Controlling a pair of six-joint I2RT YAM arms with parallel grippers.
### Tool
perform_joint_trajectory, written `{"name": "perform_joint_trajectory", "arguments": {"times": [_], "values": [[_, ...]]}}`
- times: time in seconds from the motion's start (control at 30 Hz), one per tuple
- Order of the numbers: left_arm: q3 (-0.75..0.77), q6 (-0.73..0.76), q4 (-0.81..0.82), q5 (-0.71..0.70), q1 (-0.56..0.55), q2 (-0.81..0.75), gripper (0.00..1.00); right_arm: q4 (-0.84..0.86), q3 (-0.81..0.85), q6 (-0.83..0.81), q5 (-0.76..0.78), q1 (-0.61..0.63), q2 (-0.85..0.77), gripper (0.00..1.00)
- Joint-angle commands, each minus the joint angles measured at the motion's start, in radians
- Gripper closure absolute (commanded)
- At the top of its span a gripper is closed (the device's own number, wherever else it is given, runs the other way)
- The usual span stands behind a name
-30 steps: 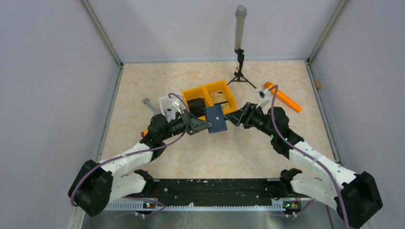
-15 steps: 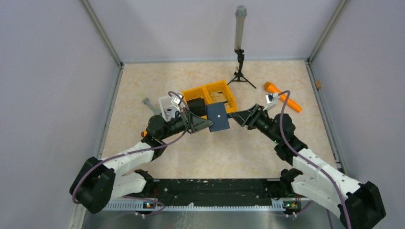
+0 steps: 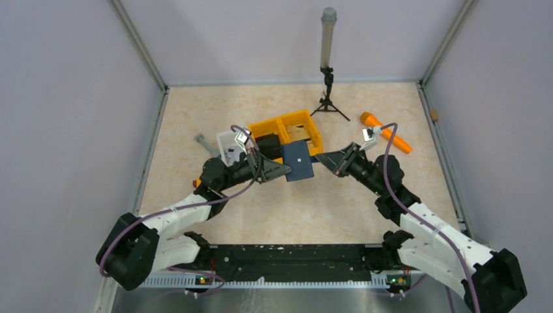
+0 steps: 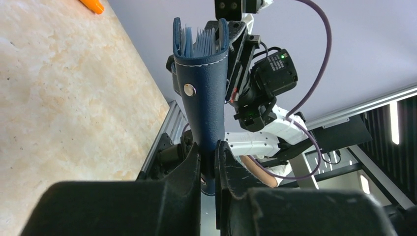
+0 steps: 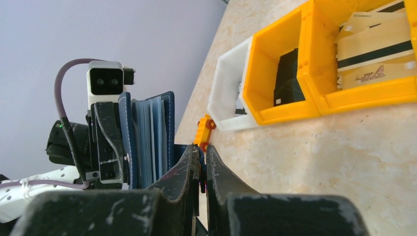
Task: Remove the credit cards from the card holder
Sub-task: Open the card holder at the center of the board.
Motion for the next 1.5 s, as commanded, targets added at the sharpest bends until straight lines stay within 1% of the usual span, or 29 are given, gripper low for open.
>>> {"name": "perform_joint_trajectory", "arguments": {"times": [0.0, 0.17, 0.2, 0.23, 0.3, 0.37, 0.43, 0.57, 0.67, 0.8, 1.03, 1.3, 1.4, 1.43, 1.47], "values": [[0.016, 0.058, 0.016, 0.023, 0.001, 0.004, 0.87, -0.068, 0.084, -0.052, 0.037, -0.007, -0.036, 1.00], [0.034, 0.105, -0.054, 0.012, 0.000, -0.002, 0.74, -0.074, 0.082, -0.049, 0.027, -0.008, -0.042, 1.00], [0.035, 0.115, -0.070, 0.009, -0.001, -0.003, 0.68, -0.077, 0.081, -0.049, 0.024, -0.008, -0.042, 1.00], [0.034, 0.125, -0.086, 0.004, -0.001, -0.005, 0.63, -0.081, 0.082, -0.049, 0.020, -0.008, -0.044, 1.00], [0.032, 0.144, -0.116, 0.001, 0.001, -0.006, 0.58, -0.089, 0.081, -0.050, 0.015, -0.008, -0.045, 1.00], [0.036, 0.162, -0.158, -0.005, -0.001, -0.007, 0.49, -0.097, 0.081, -0.050, 0.010, -0.007, -0.043, 1.00], [0.051, 0.192, -0.227, -0.005, 0.001, -0.006, 0.44, -0.101, 0.073, -0.047, 0.004, -0.008, -0.039, 1.00], [0.068, 0.263, -0.356, -0.015, 0.000, -0.011, 0.42, -0.104, 0.035, -0.035, 0.003, -0.008, -0.020, 1.00], [0.066, 0.282, -0.392, -0.021, 0.000, -0.014, 0.42, -0.089, 0.003, -0.034, -0.002, -0.008, -0.001, 1.00], [0.059, 0.293, -0.414, -0.029, -0.001, -0.014, 0.40, -0.083, -0.025, -0.046, 0.004, -0.007, 0.023, 1.00], [0.036, 0.344, -0.483, -0.060, -0.004, -0.012, 0.33, -0.063, -0.060, -0.058, 0.014, -0.008, 0.032, 1.00], [0.008, 0.377, -0.477, -0.074, -0.005, 0.010, 0.29, -0.045, -0.048, -0.061, -0.006, -0.008, -0.012, 1.00], [-0.009, 0.370, -0.443, -0.076, -0.005, 0.008, 0.22, -0.050, -0.017, -0.064, -0.019, -0.008, -0.035, 1.00], [-0.018, 0.358, -0.414, -0.074, -0.003, 0.006, 0.17, -0.065, 0.000, -0.066, -0.021, -0.007, -0.041, 1.00], [-0.038, 0.340, -0.366, -0.063, -0.003, 0.005, 0.07, -0.081, 0.023, -0.071, -0.023, -0.008, -0.046, 1.00]]}}
